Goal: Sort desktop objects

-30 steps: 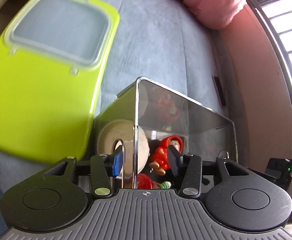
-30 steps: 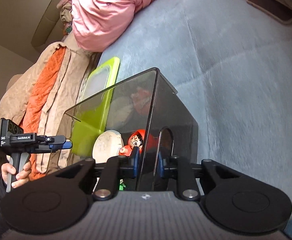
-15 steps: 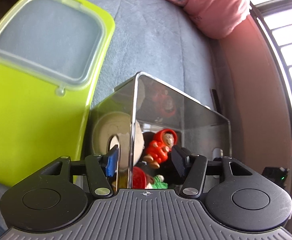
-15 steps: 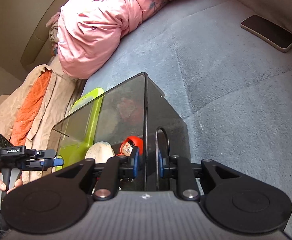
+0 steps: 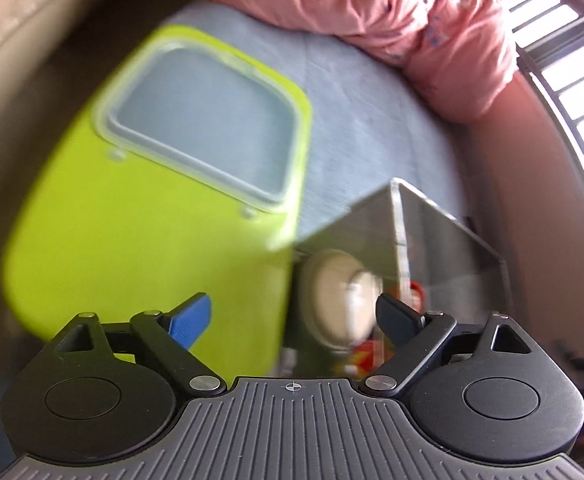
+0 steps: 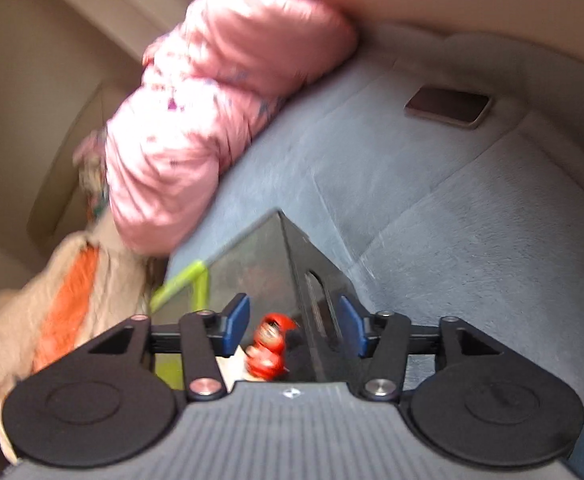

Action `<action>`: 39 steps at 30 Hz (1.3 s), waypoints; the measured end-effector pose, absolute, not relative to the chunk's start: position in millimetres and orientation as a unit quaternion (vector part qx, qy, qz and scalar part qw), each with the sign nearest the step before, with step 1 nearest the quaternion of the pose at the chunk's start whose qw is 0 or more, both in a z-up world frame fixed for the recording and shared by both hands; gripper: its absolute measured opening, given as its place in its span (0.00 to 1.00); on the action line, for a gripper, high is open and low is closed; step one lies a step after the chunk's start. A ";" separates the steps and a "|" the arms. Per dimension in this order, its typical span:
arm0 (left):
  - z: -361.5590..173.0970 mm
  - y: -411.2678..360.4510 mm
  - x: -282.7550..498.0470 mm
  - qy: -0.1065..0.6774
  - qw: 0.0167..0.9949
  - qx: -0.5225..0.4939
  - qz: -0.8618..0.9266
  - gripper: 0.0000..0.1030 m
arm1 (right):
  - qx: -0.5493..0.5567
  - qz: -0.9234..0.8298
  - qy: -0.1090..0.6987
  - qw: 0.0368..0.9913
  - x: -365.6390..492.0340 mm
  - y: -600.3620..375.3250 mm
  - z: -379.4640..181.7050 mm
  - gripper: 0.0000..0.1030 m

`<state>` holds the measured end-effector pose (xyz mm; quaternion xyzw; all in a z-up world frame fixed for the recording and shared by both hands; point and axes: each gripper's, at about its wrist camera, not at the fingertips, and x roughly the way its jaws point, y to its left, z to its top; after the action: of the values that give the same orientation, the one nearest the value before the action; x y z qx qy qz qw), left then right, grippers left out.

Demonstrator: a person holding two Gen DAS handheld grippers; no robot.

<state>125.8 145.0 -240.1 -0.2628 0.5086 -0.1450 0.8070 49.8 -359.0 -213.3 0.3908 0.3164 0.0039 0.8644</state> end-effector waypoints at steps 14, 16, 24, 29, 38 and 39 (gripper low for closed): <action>-372.1 330.9 122.8 0.387 0.633 -0.646 -0.179 1.00 | 0.432 0.064 0.304 0.846 94.7 -264.4 -181.4 0.83; -388.8 352.5 111.0 0.377 0.631 -0.663 -0.140 1.00 | 0.422 0.076 0.312 0.848 100.7 -250.8 -178.7 0.84; -424.3 355.2 83.5 0.377 0.594 -0.703 -0.101 1.00 | 0.413 0.076 0.336 0.843 109.7 -227.1 -188.3 0.89; -440.5 369.5 87.6 0.373 0.618 -0.688 -0.073 1.00 | 0.424 0.079 0.345 0.834 106.9 -223.9 -193.0 0.89; -409.8 326.8 148.9 0.416 0.642 -0.604 -0.223 1.00 | 0.434 0.069 0.347 0.829 106.8 -229.7 -201.2 0.92; -397.8 322.0 150.5 0.408 0.654 -0.596 -0.226 1.00 | 0.431 0.072 0.348 0.830 107.2 -227.7 -201.5 0.92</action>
<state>150.5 322.0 -397.8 -0.5956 0.4083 -0.2257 0.6539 107.2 -227.7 -201.5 0.4309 0.3478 0.0716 0.8296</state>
